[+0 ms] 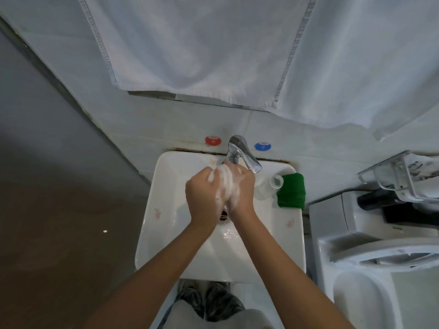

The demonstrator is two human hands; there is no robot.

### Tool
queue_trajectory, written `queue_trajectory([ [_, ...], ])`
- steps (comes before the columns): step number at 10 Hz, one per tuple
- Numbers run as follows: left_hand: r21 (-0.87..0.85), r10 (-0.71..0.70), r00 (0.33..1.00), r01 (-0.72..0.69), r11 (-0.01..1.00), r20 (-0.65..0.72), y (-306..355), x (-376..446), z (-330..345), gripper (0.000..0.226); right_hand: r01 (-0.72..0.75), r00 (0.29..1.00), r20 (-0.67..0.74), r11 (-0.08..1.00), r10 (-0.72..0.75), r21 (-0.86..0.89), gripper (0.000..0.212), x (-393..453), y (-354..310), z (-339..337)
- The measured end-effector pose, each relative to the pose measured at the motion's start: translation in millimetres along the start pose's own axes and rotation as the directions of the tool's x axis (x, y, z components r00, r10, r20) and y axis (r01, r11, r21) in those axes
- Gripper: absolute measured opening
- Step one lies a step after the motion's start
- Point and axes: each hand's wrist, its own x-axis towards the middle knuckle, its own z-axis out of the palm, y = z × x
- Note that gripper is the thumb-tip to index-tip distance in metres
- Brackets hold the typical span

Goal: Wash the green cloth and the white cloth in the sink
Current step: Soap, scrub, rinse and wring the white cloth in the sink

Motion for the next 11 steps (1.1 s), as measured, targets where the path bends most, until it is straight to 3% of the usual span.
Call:
queue_trajectory([
  [1,0.025,-0.14,0.99,0.14,0.99,-0.008,-19.3,17.6,3.3,0.041,-0.01,0.999,0.032,1.0,0.009,0.029,0.033,-7.0,9.2,-3.1],
  [2,-0.005,-0.039,0.999,0.039,0.999,-0.033,5.4,-10.0,-0.4,0.036,0.064,0.995,0.079,0.998,-0.066,0.019,0.021,3.9,8.6,-5.1],
  [3,-0.013,-0.025,0.999,0.025,1.0,-0.031,20.0,-6.7,-2.9,0.042,0.074,0.995,0.062,0.997,-0.076,0.033,0.011,4.4,12.2,-3.4],
  [4,0.003,-0.151,0.988,0.151,0.989,-0.02,0.4,22.8,-2.6,0.051,0.061,0.997,0.04,0.998,-0.059,-0.03,0.038,-12.1,11.9,-1.6],
  [6,-0.016,-0.093,0.995,0.093,0.996,-0.033,13.9,-7.2,-8.3,0.039,0.083,0.996,0.027,0.996,-0.084,0.036,0.025,2.1,5.7,3.9],
  [7,-0.044,-0.175,0.984,0.174,0.984,-0.032,3.4,21.2,-10.2,0.045,0.099,0.994,0.053,0.995,-0.1,0.009,0.042,-11.7,11.7,2.9],
  [8,-0.013,-0.212,0.976,0.212,0.977,-0.054,4.3,8.3,-11.2,0.046,0.106,0.994,0.034,0.993,-0.104,-0.053,0.042,-8.1,6.0,5.5],
  [9,-0.044,-0.149,0.988,0.148,0.988,-0.037,16.7,-18.1,-13.1,0.036,0.103,0.994,0.036,0.995,-0.102,-0.02,0.029,2.3,-1.1,6.8],
  [11,-0.079,-0.268,0.963,0.265,0.961,-0.039,2.9,19.0,-20.0,0.049,0.17,0.985,0.018,0.981,-0.169,-0.089,0.038,-22.5,8.3,11.6],
])
